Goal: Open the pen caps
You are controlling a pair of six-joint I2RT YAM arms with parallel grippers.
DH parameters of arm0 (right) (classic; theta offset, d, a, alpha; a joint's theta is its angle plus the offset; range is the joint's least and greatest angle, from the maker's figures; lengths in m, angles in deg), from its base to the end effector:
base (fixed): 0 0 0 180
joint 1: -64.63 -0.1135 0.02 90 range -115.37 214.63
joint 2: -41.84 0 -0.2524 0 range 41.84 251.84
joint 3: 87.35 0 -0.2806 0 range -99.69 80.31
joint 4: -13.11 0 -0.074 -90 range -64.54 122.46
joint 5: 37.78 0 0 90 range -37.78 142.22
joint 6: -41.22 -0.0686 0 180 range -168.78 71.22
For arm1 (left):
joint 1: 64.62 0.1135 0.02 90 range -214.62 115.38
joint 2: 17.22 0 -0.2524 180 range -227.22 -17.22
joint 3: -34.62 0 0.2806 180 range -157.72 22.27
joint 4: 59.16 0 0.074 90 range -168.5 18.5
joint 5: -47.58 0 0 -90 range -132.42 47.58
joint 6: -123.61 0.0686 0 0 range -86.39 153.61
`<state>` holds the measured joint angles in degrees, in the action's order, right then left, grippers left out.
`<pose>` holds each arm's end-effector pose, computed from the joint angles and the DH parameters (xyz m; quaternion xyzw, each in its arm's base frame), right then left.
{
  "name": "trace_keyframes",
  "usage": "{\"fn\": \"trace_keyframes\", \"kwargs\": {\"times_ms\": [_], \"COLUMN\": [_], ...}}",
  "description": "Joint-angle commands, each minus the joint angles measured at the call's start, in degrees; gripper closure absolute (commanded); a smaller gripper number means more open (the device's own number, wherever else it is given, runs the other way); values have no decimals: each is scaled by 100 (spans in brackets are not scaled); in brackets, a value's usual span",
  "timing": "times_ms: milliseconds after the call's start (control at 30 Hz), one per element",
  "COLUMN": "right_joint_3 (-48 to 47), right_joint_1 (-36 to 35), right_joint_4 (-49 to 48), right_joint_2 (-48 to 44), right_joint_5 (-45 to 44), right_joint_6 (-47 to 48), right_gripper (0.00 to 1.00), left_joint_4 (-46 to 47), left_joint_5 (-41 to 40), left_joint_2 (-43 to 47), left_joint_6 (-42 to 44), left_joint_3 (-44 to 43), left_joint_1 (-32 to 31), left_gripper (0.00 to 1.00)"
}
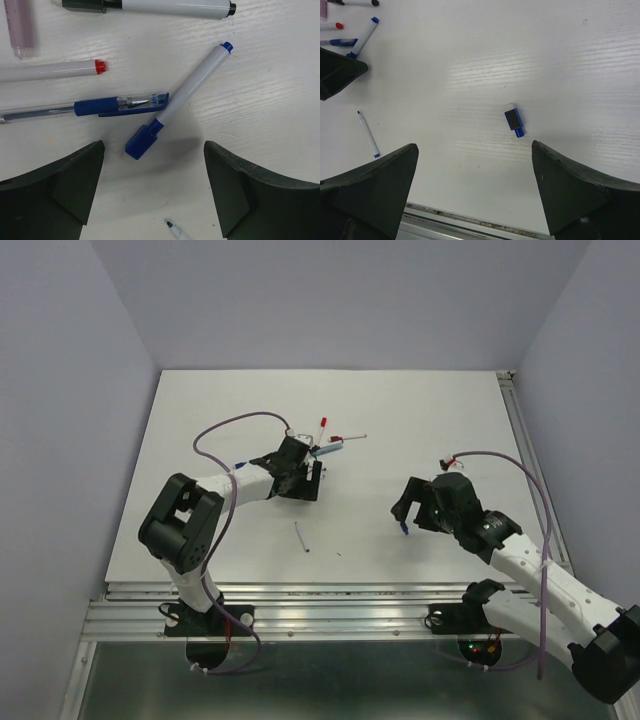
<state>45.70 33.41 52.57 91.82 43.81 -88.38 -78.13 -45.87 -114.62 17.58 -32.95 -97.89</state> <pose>0.2126 0.1171 0.1961 0.0962 0.9082 0.1781 0.3663 0.3282 -0.2104 0.1170 0.1298 0.9267 -0.1211 0.3314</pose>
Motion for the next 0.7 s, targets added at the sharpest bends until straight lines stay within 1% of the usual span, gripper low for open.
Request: {"fn": "trace_keyframes", "kwargs": {"times_ms": [0, 100, 167, 300, 333, 433, 567, 600, 633, 667], "right_joint_3": [191, 209, 218, 349, 411, 438, 446, 438, 446, 446], "right_joint_1": [-42, -33, -33, -42, -42, -42, -42, -51, -42, -42], "right_joint_4": [66, 83, 92, 49, 57, 48, 40, 40, 40, 22], "right_joint_2": [-146, -146, -146, -172, -181, -172, -190, -190, -199, -199], "right_joint_5": [-135, -170, -205, -390, -486, -531, -601, -618, -627, -636], "right_joint_6": [92, 83, 83, 57, 31, -22, -13, -31, -31, -31], "right_gripper": [0, 0, 0, 0, 0, 0, 0, 0, 0, 0], "left_joint_4": [74, 66, 92, 92, 83, 83, 5, -31, -57, -92], "left_joint_5": [1, 45, 150, 256, 274, 274, 213, 125, 107, 81], "left_joint_2": [-129, -331, -428, -437, -420, -437, -525, -569, -604, -665], "left_joint_6": [153, 127, 127, 153, 153, 162, 162, 153, 144, 127], "left_joint_3": [-252, -322, -340, -331, -314, -296, -331, -349, -366, -393], "left_joint_1": [5, 5, -3, -117, -152, -276, -425, -451, -469, -513], "left_gripper": [9, 11, 14, 16, 18, 25, 26, 27, 30, 30]}}
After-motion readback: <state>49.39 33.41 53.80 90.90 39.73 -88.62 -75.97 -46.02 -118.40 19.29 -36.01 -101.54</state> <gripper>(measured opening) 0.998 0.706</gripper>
